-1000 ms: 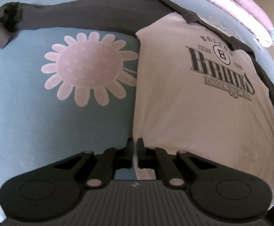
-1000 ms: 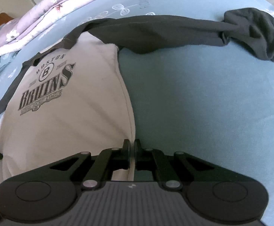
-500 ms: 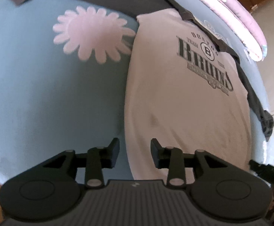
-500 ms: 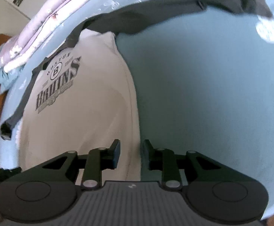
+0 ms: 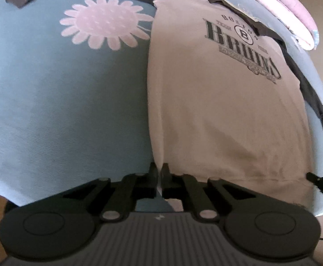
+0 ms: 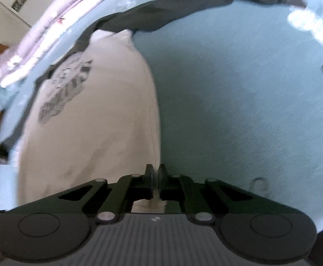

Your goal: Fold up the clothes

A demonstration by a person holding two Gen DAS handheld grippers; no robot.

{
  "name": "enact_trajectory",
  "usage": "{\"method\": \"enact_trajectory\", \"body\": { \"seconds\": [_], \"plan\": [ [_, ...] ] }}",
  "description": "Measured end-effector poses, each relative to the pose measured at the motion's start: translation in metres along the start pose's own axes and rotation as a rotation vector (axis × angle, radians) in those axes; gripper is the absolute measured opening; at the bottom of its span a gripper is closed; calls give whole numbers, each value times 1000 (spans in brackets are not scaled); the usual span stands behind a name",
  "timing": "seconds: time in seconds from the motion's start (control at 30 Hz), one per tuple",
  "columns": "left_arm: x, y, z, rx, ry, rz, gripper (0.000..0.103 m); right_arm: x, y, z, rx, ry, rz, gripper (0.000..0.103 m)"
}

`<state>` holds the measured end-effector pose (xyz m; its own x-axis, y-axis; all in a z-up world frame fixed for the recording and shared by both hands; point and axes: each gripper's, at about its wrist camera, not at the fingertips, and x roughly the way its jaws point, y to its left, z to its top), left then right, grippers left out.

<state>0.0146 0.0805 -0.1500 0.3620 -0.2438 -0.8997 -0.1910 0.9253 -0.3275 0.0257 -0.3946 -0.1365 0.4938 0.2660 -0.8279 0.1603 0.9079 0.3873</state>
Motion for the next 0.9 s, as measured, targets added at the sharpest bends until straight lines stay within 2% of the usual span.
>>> {"method": "enact_trajectory", "body": {
  "seconds": [0.17,0.2,0.27,0.33,0.37,0.43,0.47,0.6,0.63,0.67,0.7,0.83,0.9],
  "plan": [
    [-1,2,0,-29,17,-5,3,2,5,0,-28,3,-41,5],
    [0,2,0,-33,26,-19,8,2,7,0,-30,9,-41,6],
    [-2,2,-1,-54,30,-41,9,1,8,1,-22,22,-11,11],
    [-5,1,-4,-46,37,-47,25,-3,9,-1,-16,31,13,23],
    [-6,0,-6,-49,38,-50,28,-5,9,-2,-14,38,26,31],
    [-7,-1,-10,-61,47,-67,40,-9,10,-6,-13,48,46,32],
    [-7,-1,-13,-70,56,-73,41,-11,10,-9,-11,48,50,32],
    [-7,-7,-22,-51,56,-73,39,-16,9,-19,-9,45,59,30],
    [-7,-9,-23,-38,55,-68,31,-17,10,-21,-17,46,53,28],
    [-7,-12,-24,-17,51,-47,20,-17,10,-22,-29,46,36,18],
    [-6,-14,-25,7,54,-35,7,-17,10,-21,-44,48,5,14],
    [-11,-21,-27,57,40,-9,6,-20,9,-16,-71,16,-78,11],
    [-13,-22,-28,60,42,-9,7,-22,9,-15,-80,17,-86,12]
  ]
}}
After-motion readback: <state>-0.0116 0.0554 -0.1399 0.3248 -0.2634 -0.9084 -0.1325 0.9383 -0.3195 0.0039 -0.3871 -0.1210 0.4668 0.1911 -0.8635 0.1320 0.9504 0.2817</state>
